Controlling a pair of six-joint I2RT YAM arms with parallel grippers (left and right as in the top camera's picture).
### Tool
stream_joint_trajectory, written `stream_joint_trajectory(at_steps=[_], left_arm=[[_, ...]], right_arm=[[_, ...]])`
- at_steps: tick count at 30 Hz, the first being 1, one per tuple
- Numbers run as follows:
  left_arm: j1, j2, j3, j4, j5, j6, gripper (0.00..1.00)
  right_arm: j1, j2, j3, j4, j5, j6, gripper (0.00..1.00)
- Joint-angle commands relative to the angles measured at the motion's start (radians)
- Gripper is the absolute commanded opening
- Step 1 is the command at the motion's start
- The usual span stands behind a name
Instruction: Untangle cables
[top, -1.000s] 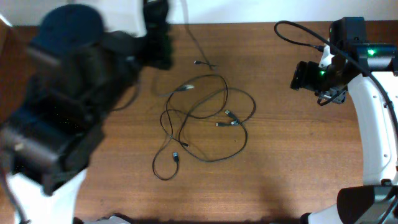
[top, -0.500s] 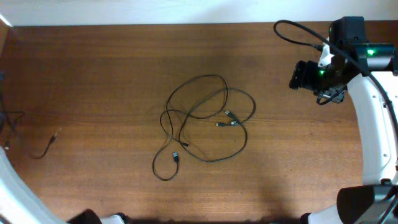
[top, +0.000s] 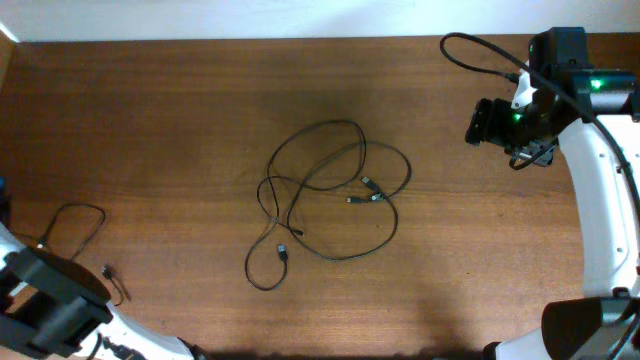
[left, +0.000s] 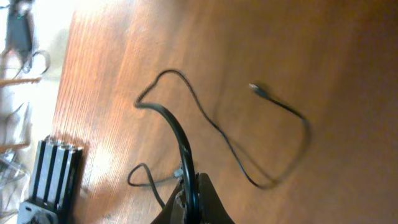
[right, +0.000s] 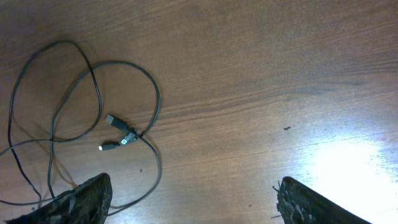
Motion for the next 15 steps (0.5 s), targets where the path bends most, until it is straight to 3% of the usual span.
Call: stream_joint_trajectory(at_steps=[1, 4, 5, 6, 7, 10, 15], left_arm=[[0.014, 0.006, -0.208, 0.121, -0.09, -0.195, 0.04], [0.022, 0.006, -0.388, 0.323, -0.09, -0.196, 0.36], [0.022, 0.006, -0.437, 0.404, -0.088, -0.195, 0.57], [0.022, 0.006, -0.463, 0.445, -0.086, -0.18, 0.88], [0.022, 0.006, -0.467, 0.468, -0.086, -0.135, 1.0], [0.021, 0.006, -0.432, 0.525, -0.065, 0.082, 0.99], [0.019, -0.002, -0.218, 0.372, -0.043, 0.132, 0.99]], right_arm=[[0.0, 0.002, -0.006, 0.0, -0.006, -0.011, 0.86], [0.0, 0.002, -0.006, -0.002, -0.006, -0.011, 0.86], [0.0, 0.002, -0.006, -0.001, -0.006, -0.011, 0.86], [0.0, 0.002, -0.006, -0.002, -0.006, -0.011, 0.86], [0.0, 0.002, -0.006, -0.001, -0.006, -0.011, 0.86], [0.0, 0.002, -0.006, 0.0, -0.006, -0.011, 0.86], [0.0, 0.002, -0.006, 0.003, -0.006, -0.011, 0.86]])
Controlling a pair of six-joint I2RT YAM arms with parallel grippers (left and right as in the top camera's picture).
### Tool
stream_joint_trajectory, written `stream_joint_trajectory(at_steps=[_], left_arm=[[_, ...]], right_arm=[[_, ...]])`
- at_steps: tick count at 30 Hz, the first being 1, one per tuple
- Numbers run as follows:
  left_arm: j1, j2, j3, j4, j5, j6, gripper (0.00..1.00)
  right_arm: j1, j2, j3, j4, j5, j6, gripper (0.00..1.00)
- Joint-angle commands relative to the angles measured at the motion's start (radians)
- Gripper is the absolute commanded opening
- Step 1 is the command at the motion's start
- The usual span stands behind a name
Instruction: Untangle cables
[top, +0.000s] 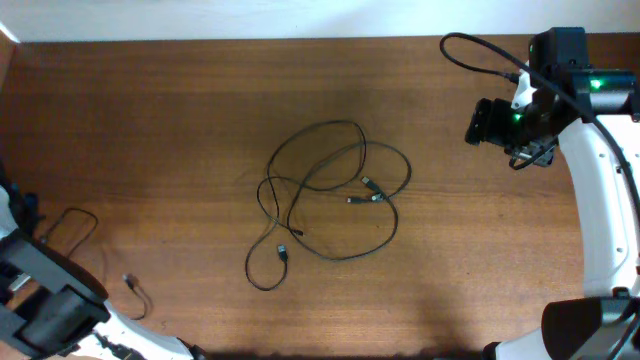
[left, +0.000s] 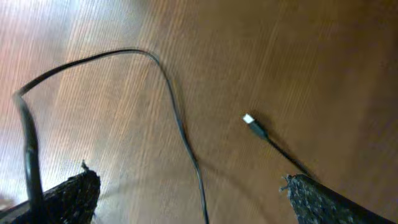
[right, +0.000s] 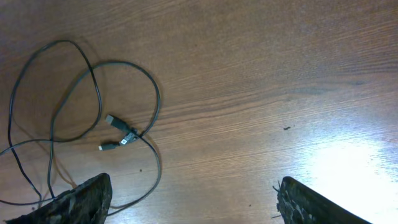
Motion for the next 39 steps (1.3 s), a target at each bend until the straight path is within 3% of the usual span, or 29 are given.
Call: stream_joint_trajectory(at_steps=[1, 6, 9, 10, 12, 16, 19, 23, 28, 36, 39], left_arm=[[-0.002, -0.015, 0.194, -0.108, 0.008, 0.107, 0.99], [-0.035, -0.015, 0.422, -0.192, 0.129, 0.361, 1.0], [-0.045, -0.013, 0.431, -0.216, 0.165, 0.398, 1.0], [-0.045, -0.013, 0.431, -0.22, 0.217, 0.402, 0.92], [-0.074, -0.015, 0.432, -0.175, 0.411, 0.584, 0.71], [-0.24, -0.015, 0.431, -0.179, 0.576, 0.764, 0.74], [-0.456, -0.01, 0.43, -0.219, 0.666, 0.919, 0.8], [-0.703, 0.049, 0.426, -0.256, 0.666, 0.959, 0.82], [-0.916, 0.22, 0.424, -0.269, 0.657, 0.959, 0.82], [-1.051, 0.377, 0.424, -0.299, 0.655, 1.051, 0.77], [-1.062, 0.378, 0.424, -0.332, 0.651, 1.199, 0.79]], right_arm=[[0.0, 0.002, -0.006, 0.003, -0.006, -0.011, 0.86], [0.0, 0.002, -0.006, 0.003, -0.006, -0.011, 0.86], [0.0, 0.002, -0.006, 0.002, -0.006, -0.011, 0.86], [0.0, 0.002, -0.006, 0.003, -0.006, -0.011, 0.86], [0.0, 0.002, -0.006, 0.003, -0.006, -0.011, 0.86], [0.0, 0.002, -0.006, 0.003, -0.006, -0.011, 0.86], [0.0, 0.002, -0.006, 0.003, -0.006, -0.011, 0.86], [0.0, 0.002, -0.006, 0.003, -0.006, -0.011, 0.86], [0.0, 0.002, -0.006, -0.001, -0.005, -0.019, 0.86], [0.0, 0.002, -0.006, 0.0, -0.005, -0.018, 0.86], [0.0, 0.002, -0.006, -0.003, -0.005, -0.018, 0.86]])
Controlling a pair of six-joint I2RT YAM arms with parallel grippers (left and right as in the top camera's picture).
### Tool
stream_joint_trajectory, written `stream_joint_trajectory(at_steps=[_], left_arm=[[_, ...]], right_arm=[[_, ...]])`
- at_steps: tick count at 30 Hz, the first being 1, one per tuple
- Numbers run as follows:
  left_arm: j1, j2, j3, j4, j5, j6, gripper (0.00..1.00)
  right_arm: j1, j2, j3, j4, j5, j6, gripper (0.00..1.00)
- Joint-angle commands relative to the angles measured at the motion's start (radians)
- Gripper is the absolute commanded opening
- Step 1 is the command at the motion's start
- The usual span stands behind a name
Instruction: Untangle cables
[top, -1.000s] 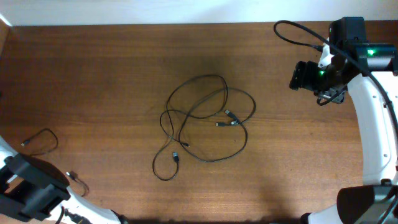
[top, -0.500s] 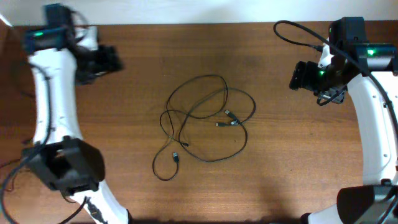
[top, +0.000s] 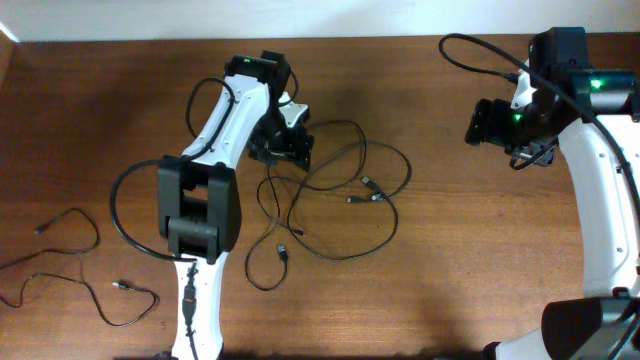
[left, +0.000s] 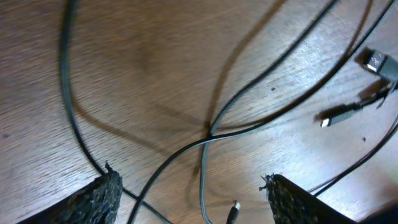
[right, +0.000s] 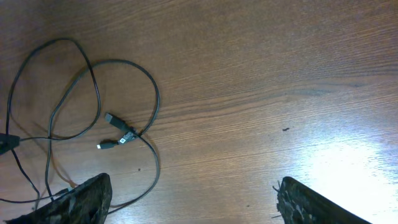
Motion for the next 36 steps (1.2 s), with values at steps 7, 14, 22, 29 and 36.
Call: stream_joint_trajectory(at_steps=[7, 14, 22, 29, 36], left_arm=[[0.04, 0.011, 0.006, 0.009, -0.307, -0.142, 1.0], [0.048, -0.121, 0.006, -0.061, -0.169, -0.209, 1.0], [-0.013, -0.172, -0.346, 0.173, -0.167, -0.354, 0.97], [-0.018, -0.171, -0.463, 0.351, -0.168, -0.358, 0.77], [-0.018, -0.162, -0.543, 0.455, -0.169, -0.358, 0.29]], right_arm=[[0.0, 0.002, -0.006, -0.004, -0.005, -0.004, 0.86], [0.0, 0.002, -0.006, -0.008, -0.005, -0.004, 0.87], [0.0, 0.002, -0.006, -0.008, -0.001, -0.021, 0.88], [0.0, 0.002, -0.006, -0.003, -0.002, -0.022, 0.88], [0.0, 0.002, -0.006, -0.003, -0.002, -0.022, 0.88]])
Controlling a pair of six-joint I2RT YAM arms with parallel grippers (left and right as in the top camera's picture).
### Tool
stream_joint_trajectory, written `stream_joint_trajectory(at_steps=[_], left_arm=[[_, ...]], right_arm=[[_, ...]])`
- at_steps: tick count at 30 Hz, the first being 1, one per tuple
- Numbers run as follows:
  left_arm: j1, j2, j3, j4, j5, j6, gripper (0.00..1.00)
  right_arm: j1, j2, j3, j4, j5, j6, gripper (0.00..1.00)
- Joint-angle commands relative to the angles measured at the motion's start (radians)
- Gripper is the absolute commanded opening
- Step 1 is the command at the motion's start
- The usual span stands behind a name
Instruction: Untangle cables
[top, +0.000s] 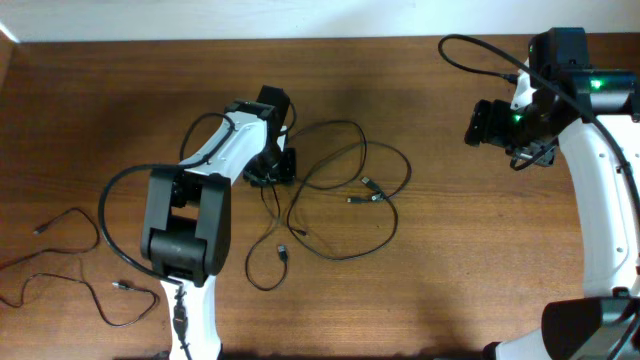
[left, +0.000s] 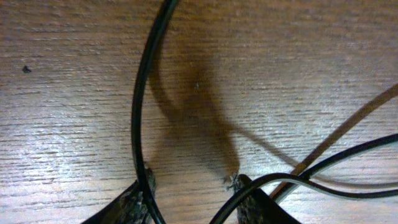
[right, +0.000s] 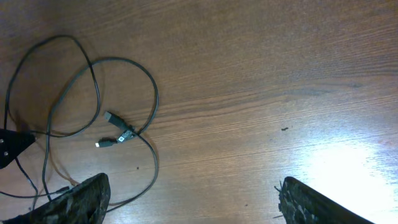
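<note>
The tangle of thin black cables lies mid-table, its connectors near the right side. My left gripper is down at the tangle's left edge. In the left wrist view it is open close above the wood. One black strand runs past the left finger and another loops at the right finger. My right gripper hovers open, high at the far right. Its wrist view shows the gripper holding nothing, with the cable loops to the left.
A separate thin black cable lies loose near the table's front left corner. The brown wooden table spreads bare between the tangle and the right arm. The right arm's own lead arcs over the back right edge.
My left gripper has moved from the tangle's upper left down to its left edge, now low over the wood with its fingers closer together. The right arm has not moved.
My left gripper was shut on a black cable at the front left corner. Then it stood open there, with the cable lying on the table. Later the arm was open over the tangle's upper left, and now it is low at the left edge.
</note>
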Motion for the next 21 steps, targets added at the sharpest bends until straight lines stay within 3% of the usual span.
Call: stream_joint_trajectory(at_steps=[1, 2, 7, 10, 14, 21], left_arm=[[-0.001, 0.013, -0.08, 0.066, 0.002, 0.0, 0.13], [0.0, 0.013, -0.082, 0.068, -0.014, -0.001, 0.0], [0.002, -0.095, 0.026, 0.001, -0.031, -0.006, 0.0], [0.002, -0.27, 0.174, -0.082, -0.03, -0.007, 0.0], [0.002, -0.494, 0.279, -0.057, -0.048, -0.007, 0.0], [0.036, -0.614, 0.279, 0.083, -0.46, -0.06, 0.0]], right_arm=[[0.0, 0.002, -0.006, 0.0, -0.002, -0.011, 0.88], [0.0, 0.002, -0.006, 0.0, -0.002, -0.011, 0.88], [0.0, 0.002, -0.006, 0.0, -0.002, -0.011, 0.88], [0.0, 0.002, -0.006, 0.001, -0.002, -0.011, 0.88], [0.0, 0.002, -0.006, 0.004, -0.002, -0.011, 0.88], [0.0, 0.002, -0.006, 0.004, -0.002, -0.011, 0.88]])
